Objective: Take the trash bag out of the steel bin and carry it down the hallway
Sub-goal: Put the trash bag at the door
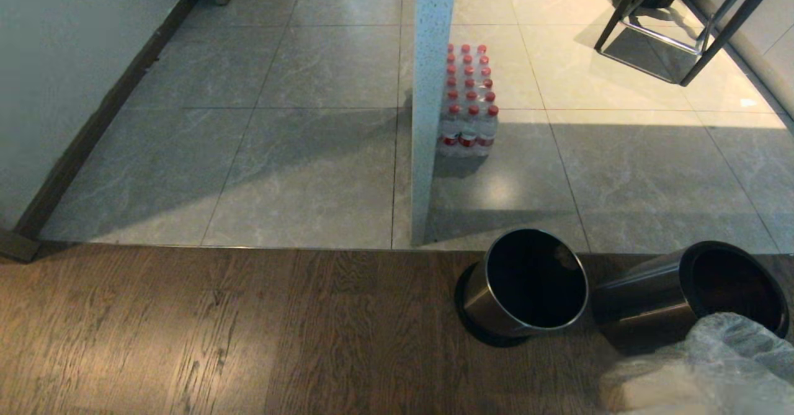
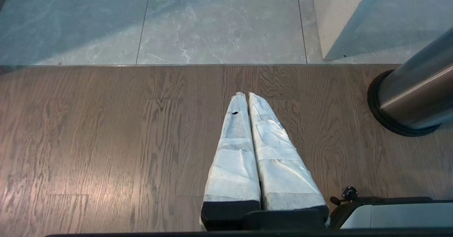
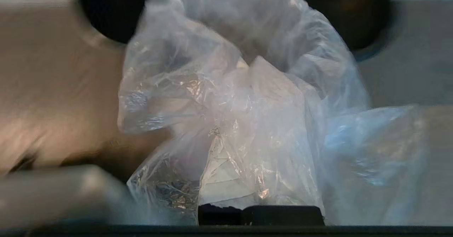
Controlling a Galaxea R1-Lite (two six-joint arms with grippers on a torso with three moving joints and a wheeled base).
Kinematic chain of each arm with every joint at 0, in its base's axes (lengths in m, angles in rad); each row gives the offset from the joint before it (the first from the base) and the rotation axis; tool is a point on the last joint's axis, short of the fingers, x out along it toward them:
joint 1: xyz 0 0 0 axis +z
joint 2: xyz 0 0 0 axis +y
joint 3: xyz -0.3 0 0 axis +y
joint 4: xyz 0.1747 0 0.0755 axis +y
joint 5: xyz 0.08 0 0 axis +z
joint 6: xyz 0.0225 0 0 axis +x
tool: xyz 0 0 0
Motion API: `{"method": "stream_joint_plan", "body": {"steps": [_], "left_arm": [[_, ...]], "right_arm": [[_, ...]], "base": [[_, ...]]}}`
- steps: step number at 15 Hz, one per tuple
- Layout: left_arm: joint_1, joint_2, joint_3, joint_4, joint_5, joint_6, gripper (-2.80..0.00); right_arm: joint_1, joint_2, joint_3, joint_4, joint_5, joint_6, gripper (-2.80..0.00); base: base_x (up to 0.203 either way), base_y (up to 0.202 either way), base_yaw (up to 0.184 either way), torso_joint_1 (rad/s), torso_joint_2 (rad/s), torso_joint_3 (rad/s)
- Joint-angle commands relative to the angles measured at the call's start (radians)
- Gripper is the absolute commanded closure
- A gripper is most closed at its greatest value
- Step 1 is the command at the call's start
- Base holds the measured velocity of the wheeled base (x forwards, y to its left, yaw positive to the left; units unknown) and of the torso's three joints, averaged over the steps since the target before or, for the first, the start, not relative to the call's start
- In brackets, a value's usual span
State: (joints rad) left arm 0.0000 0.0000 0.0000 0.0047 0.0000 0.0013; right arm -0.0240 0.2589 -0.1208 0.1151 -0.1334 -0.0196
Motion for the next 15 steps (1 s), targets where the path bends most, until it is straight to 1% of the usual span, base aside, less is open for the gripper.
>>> {"method": "stream_joint_plan", "body": {"steps": [1, 2, 4, 5, 6, 7, 8, 9, 11, 15], "left_arm": [[0.000, 0.000, 0.000, 0.000, 0.000, 0.000, 0.00], [0.000, 0.000, 0.000, 0.000, 0.000, 0.000, 0.00], [0.000, 0.000, 0.000, 0.000, 0.000, 0.000, 0.00], [0.000, 0.000, 0.000, 0.000, 0.000, 0.000, 0.00], [0.000, 0.000, 0.000, 0.000, 0.000, 0.000, 0.00], [0.000, 0.000, 0.000, 0.000, 0.000, 0.000, 0.00], [0.000, 0.000, 0.000, 0.000, 0.000, 0.000, 0.00], [0.000, 0.000, 0.000, 0.000, 0.000, 0.000, 0.00], [0.000, 0.000, 0.000, 0.000, 0.000, 0.000, 0.00], [0.000, -0.001, 0.000, 0.000, 0.000, 0.000, 0.00]], "right_arm": [[0.011, -0.096, 0.059, -0.117, -0.054, 0.000, 0.00], [0.017, -0.135, 0.067, -0.111, -0.048, -0.003, 0.00], [0.023, -0.236, 0.072, -0.085, 0.067, -0.011, 0.00], [0.024, -0.260, 0.082, -0.104, 0.096, -0.009, 0.00], [0.025, -0.260, 0.114, -0.159, 0.111, 0.002, 0.00], [0.025, -0.259, 0.124, -0.165, 0.120, 0.002, 0.00], [0.026, -0.258, 0.124, -0.125, 0.121, -0.007, 0.00], [0.026, -0.257, 0.124, -0.119, 0.123, -0.013, 0.00], [0.024, -0.257, 0.122, -0.123, 0.120, 0.008, 0.00], [0.024, -0.257, 0.122, -0.123, 0.120, 0.010, 0.00]], "base": [[0.000, 0.000, 0.000, 0.000, 0.00, 0.000], [0.000, 0.000, 0.000, 0.000, 0.00, 0.000], [0.000, 0.000, 0.000, 0.000, 0.00, 0.000], [0.000, 0.000, 0.000, 0.000, 0.00, 0.000], [0.000, 0.000, 0.000, 0.000, 0.00, 0.000], [0.000, 0.000, 0.000, 0.000, 0.00, 0.000], [0.000, 0.000, 0.000, 0.000, 0.00, 0.000], [0.000, 0.000, 0.000, 0.000, 0.00, 0.000], [0.000, 0.000, 0.000, 0.000, 0.00, 0.000], [0.000, 0.000, 0.000, 0.000, 0.00, 0.000]]}}
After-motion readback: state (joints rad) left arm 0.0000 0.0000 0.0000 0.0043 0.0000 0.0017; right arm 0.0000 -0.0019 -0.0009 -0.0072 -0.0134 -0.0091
